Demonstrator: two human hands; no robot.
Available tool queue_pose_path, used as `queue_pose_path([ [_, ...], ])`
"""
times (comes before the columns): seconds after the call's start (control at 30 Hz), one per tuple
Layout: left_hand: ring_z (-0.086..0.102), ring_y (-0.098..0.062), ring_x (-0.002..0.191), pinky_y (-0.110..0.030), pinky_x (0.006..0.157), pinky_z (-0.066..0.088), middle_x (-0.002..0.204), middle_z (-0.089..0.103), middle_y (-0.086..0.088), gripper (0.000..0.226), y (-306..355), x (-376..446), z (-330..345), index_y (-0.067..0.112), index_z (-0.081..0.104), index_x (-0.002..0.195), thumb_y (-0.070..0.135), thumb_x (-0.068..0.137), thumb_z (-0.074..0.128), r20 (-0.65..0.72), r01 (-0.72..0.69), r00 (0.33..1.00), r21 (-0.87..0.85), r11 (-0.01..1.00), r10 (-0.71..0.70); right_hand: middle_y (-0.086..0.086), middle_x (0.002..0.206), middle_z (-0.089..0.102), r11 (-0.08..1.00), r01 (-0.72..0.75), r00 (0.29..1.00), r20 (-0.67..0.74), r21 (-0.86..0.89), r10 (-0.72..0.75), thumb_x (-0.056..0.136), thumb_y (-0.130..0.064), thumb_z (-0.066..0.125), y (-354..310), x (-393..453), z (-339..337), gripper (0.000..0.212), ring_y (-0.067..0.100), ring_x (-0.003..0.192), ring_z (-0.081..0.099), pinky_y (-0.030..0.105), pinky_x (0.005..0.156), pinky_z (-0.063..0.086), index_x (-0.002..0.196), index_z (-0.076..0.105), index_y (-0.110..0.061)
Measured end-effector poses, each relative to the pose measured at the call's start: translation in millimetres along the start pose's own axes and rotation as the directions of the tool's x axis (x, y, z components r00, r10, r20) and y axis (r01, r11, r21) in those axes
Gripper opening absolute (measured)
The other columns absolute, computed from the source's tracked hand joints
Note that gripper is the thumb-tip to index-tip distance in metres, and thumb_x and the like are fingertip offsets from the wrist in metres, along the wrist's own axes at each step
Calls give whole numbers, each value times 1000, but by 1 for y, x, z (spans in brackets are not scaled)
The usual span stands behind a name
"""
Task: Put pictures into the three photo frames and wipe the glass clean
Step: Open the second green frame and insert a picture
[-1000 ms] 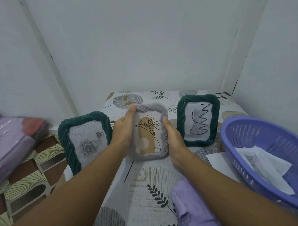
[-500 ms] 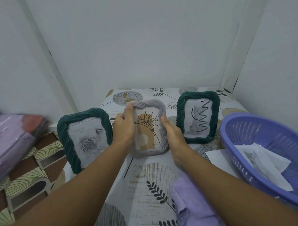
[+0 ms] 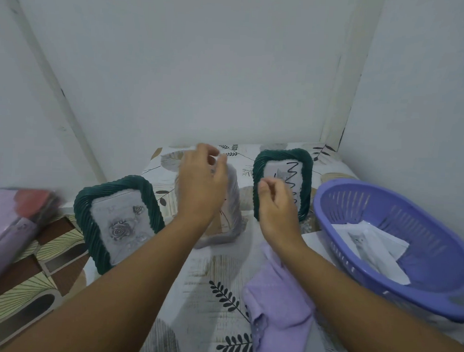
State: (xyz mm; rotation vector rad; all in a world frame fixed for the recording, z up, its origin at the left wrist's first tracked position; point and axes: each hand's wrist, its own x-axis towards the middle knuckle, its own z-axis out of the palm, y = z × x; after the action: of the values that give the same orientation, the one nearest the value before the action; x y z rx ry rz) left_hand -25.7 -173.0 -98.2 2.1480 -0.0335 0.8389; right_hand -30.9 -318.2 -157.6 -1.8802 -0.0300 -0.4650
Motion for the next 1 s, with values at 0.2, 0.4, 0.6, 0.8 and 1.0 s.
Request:
queue_pose_path([
  [0.2,55,-19,111,-33,92,42,137,52,-6,41,37,15,42,16,48,139,37,105,46,338,180,924,30,983,-180,0,148,43,964,-151,979,-104,220,178,105,-49,38,-8,46,-43,50,20,138,40,43,117,32,149,37,-25],
  [0.4,63,-26,97,-41,73,52,113,58,-14,36,56,35,72,4,38,137,21,105,44,470,270,821,181,946,-325,-2,168,19,900,-342,938,47,271,342,104,-60,24,2,73,-55,66,23,153,20,49,123,19,162,14,-30],
  [0.6,70,-30,94,-50,86,58,103,64,-12,22,45,36,81,10,51,118,5,97,54,481,329,793,176,928,-373,0,166,26,867,-434,901,124,246,416,86,-75,22,9,80,-55,86,25,151,25,54,122,22,159,25,-30],
  [0.8,66,-22,87,-44,82,59,99,66,-6,9,50,32,69,19,55,112,19,102,54,390,307,886,-93,947,-249,-8,148,52,866,-363,932,133,343,338,69,-89,32,46,97,-58,84,21,140,45,55,117,31,138,53,-45],
  [1.0,62,-13,79,-26,64,49,99,66,-1,15,70,30,21,19,58,117,23,103,56,359,308,909,-243,920,-209,-7,133,59,931,-195,979,6,309,203,98,-41,42,-20,63,-76,46,15,123,55,46,109,45,140,52,-26],
])
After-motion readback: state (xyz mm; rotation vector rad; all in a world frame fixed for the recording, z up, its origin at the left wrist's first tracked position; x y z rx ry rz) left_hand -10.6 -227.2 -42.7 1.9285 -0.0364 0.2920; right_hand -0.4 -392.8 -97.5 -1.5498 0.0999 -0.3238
